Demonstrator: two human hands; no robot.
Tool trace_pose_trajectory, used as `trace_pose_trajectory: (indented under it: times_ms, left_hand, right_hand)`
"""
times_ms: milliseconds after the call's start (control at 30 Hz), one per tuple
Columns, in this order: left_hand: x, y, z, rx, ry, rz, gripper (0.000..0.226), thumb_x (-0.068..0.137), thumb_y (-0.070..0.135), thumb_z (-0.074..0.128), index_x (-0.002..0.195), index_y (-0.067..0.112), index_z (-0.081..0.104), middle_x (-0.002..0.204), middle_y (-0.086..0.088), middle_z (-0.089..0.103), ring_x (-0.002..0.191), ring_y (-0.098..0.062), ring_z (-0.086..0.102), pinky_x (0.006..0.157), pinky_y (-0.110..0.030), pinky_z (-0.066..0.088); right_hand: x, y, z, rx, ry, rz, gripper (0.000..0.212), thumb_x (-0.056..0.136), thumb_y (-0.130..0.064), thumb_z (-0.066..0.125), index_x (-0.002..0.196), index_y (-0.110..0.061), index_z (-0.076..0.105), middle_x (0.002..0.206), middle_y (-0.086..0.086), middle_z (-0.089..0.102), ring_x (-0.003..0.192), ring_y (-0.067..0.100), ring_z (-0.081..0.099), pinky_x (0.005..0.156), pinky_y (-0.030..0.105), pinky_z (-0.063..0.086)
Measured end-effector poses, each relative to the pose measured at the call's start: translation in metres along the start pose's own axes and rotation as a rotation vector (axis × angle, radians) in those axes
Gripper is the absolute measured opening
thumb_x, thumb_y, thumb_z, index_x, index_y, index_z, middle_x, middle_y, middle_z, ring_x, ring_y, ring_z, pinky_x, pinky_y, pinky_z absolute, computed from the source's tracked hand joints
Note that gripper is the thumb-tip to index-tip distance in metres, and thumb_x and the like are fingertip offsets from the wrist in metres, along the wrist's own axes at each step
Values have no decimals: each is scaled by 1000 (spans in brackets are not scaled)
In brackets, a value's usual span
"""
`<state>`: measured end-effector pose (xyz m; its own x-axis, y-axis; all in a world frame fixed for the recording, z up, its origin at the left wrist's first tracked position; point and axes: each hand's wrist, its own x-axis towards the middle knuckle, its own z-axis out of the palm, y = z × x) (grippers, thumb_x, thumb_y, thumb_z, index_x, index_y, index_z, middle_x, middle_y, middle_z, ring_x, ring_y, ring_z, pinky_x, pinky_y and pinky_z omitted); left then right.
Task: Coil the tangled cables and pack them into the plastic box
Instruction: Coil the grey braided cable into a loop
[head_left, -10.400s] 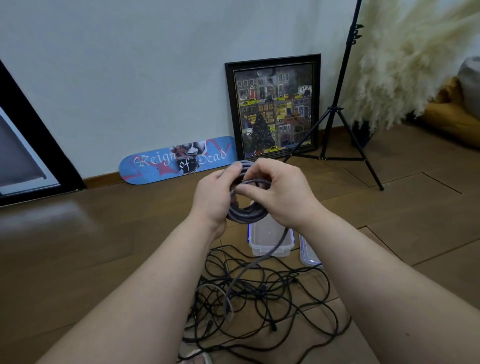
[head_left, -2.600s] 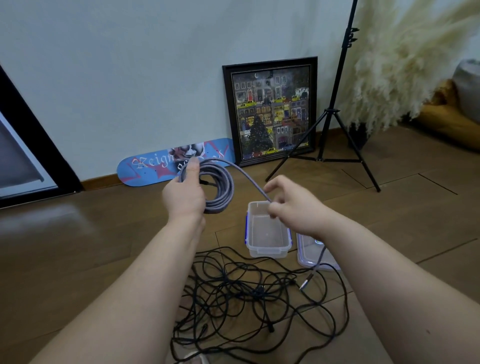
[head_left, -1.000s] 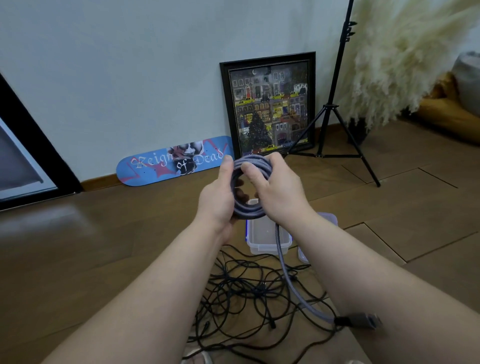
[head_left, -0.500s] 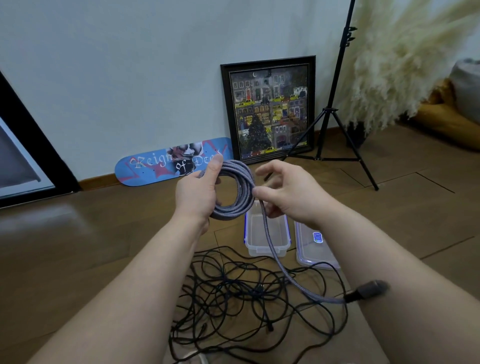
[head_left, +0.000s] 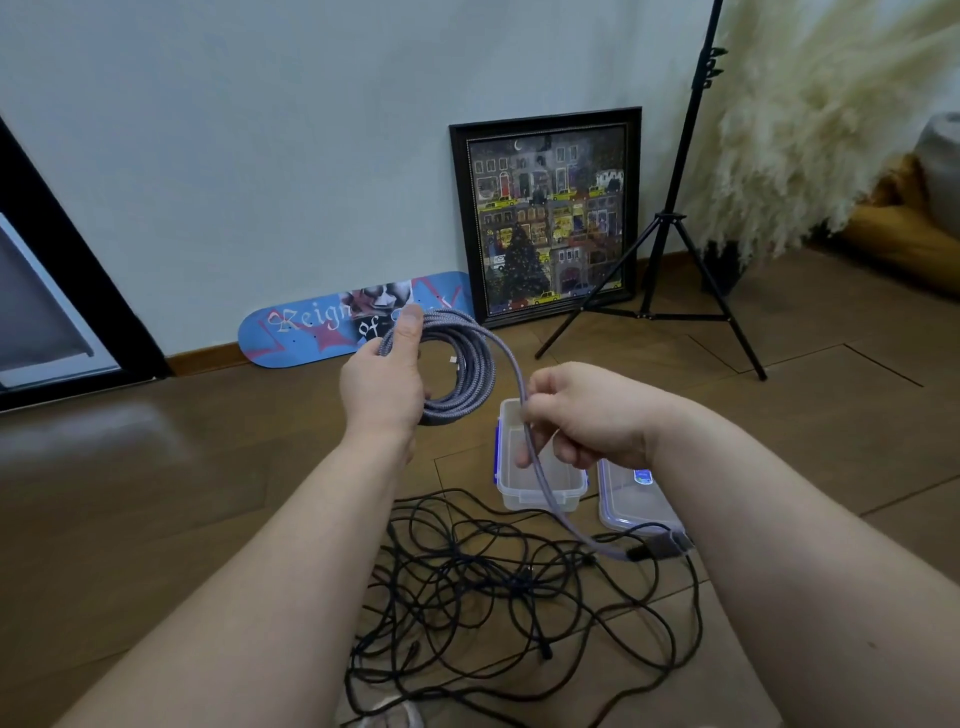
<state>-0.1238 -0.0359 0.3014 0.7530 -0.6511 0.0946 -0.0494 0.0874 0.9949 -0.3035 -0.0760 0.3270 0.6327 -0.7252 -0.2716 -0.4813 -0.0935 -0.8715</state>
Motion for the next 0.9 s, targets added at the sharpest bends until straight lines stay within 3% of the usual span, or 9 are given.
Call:
trace_pose_trajectory:
  times_ms: [100,200,300,367,467,567,667,767,900]
  left_hand:
    - [1,1,-1,14,-12,-23,53,87,60,60,78,8,59,64,2,51,58,-21,48,61,-34,42]
    - [-2,4,1,-3,-69,-46,42,89,56,59,77,16,61,75,2,60,40,-8,44,61,-33,45]
    - [-4,6,2,-39,-145,-100,41,90,56,58,80,15,61,78,0,59,33,-5,40,65,-35,43]
    - [-4,8,1,-59,-173,-121,42,90,55,58,81,14,61,79,-1,58,33,-6,39,66,-36,41]
    - [-4,10,-2,-75,-188,-103,41,91,53,57,81,13,61,77,-2,57,36,-6,36,59,-32,41]
    - [-4,11,-2,-78,-194,-90,40,91,51,57,80,13,61,76,-2,56,38,-7,34,55,-31,41]
    - [-4,11,-3,-103,-178,-96,42,91,52,58,81,12,61,74,-2,53,39,-7,34,54,-30,41]
    - [-1,9,-3,-135,-129,-100,43,90,54,58,81,12,60,72,-2,53,36,-7,36,59,-32,41]
    - [2,5,-3,-67,-104,-86,46,89,57,59,82,11,61,73,-2,56,33,-7,40,68,-36,41]
  right_hand:
    - [12,2,0,39,371,-70,13,100,-14,42,102,-11,55,76,9,70,51,14,50,50,35,47]
    - [16,-1,-7,157,647,-247,15,98,-10,49,95,-16,63,78,0,65,62,15,58,75,45,59]
    - [16,1,-6,83,682,-368,18,97,-7,52,95,-20,64,82,-5,66,66,12,62,81,44,58]
    - [18,5,-6,8,678,-384,16,99,-14,50,99,-24,63,83,-3,67,64,15,63,78,45,58]
    - [21,13,-8,-93,664,-333,19,102,-25,46,111,-31,61,77,2,66,61,18,60,73,45,57]
    - [23,18,-10,-77,594,-237,22,101,-20,48,117,-22,63,77,0,66,65,17,60,75,45,58]
    - [26,22,-11,-144,553,-148,19,98,-13,50,106,-12,67,85,1,67,76,22,66,80,43,58]
    - [26,24,-11,-303,559,-67,28,101,-30,43,93,-13,63,85,9,68,80,31,65,79,49,56]
    - [26,23,-10,-302,641,-38,42,103,-41,33,91,-13,62,83,10,68,80,32,65,79,49,55]
